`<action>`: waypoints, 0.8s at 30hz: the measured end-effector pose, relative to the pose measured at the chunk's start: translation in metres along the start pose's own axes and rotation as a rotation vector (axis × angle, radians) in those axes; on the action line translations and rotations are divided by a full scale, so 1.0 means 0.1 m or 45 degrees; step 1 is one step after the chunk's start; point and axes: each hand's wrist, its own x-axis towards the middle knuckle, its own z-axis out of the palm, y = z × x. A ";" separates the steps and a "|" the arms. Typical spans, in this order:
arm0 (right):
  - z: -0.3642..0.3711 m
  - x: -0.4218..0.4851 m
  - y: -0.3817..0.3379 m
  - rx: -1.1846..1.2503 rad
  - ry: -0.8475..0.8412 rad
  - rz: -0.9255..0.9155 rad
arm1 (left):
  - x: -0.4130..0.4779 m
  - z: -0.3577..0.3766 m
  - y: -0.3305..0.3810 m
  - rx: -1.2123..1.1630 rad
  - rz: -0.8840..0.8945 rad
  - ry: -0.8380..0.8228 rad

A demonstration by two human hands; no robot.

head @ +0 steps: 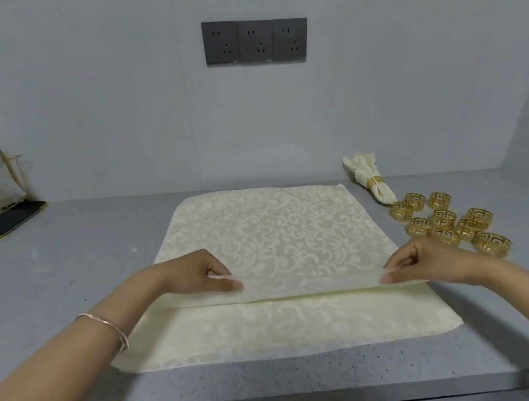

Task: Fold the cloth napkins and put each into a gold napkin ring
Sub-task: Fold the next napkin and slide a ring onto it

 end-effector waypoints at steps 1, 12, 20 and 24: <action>0.03 0.02 0.04 -0.006 -0.072 0.005 | 0.01 0.02 0.00 -0.053 0.011 -0.025; 0.26 0.11 0.17 0.202 -0.119 0.140 | 0.12 0.23 0.15 -0.282 -0.037 -0.067; 0.27 0.18 0.15 0.165 0.440 -0.115 | 0.38 0.47 0.26 0.130 0.084 0.087; 0.30 0.15 0.26 -0.285 0.067 -0.082 | 0.28 0.29 0.10 0.254 0.029 0.074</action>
